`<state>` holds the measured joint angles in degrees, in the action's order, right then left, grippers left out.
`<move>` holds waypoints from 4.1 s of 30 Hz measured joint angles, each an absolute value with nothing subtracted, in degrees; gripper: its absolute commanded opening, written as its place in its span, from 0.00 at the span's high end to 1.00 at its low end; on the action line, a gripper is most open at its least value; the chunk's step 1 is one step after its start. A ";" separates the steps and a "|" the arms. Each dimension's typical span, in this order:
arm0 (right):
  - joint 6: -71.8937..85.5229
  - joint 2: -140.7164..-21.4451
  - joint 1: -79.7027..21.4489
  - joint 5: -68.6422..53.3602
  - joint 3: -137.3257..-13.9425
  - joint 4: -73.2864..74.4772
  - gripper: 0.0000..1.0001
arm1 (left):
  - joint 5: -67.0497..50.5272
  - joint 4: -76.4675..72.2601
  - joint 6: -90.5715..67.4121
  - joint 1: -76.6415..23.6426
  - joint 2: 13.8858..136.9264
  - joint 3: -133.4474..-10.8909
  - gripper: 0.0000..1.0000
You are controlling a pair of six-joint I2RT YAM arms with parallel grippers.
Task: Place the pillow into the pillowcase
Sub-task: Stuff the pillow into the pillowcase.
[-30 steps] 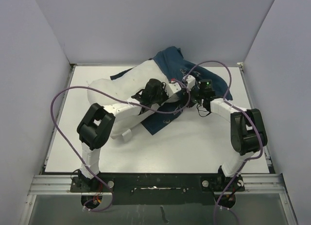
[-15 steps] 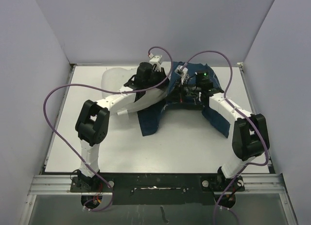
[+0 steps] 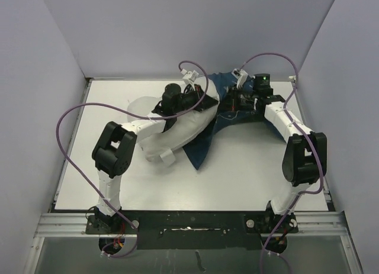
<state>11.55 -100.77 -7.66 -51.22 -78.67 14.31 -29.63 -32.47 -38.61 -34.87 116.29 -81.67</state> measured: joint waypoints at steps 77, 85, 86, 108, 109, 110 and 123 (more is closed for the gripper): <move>-15.31 -125.89 -8.25 -29.67 -123.79 51.55 1.00 | -43.97 25.36 -10.11 -22.44 141.60 -126.54 0.99; -14.22 -125.64 -7.20 -37.43 -128.90 46.54 1.00 | -49.23 10.70 -20.32 -21.63 141.58 -127.07 1.00; -13.41 -125.10 -7.01 -38.65 -129.01 44.05 1.00 | -48.66 9.15 -20.34 -21.47 141.53 -127.72 1.00; -31.00 -86.98 5.93 -55.77 -80.88 36.21 0.36 | -42.15 -15.07 5.65 -35.73 110.39 -82.54 1.00; -30.30 -86.70 6.90 -55.88 -83.09 36.25 0.36 | -42.11 -15.16 5.45 -35.97 110.39 -82.54 1.00; -28.95 -86.17 7.29 -55.40 -84.66 35.68 0.35 | -42.00 -15.14 5.17 -36.23 110.39 -82.54 1.00; -23.16 -87.44 -1.67 -31.05 -90.15 38.63 0.40 | -38.81 -16.21 4.73 -37.85 110.15 -79.33 1.00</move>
<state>-23.16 -87.44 -1.67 -31.05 -90.15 38.63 -38.81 -16.21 4.73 -37.85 110.15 -79.33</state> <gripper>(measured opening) 0.619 0.040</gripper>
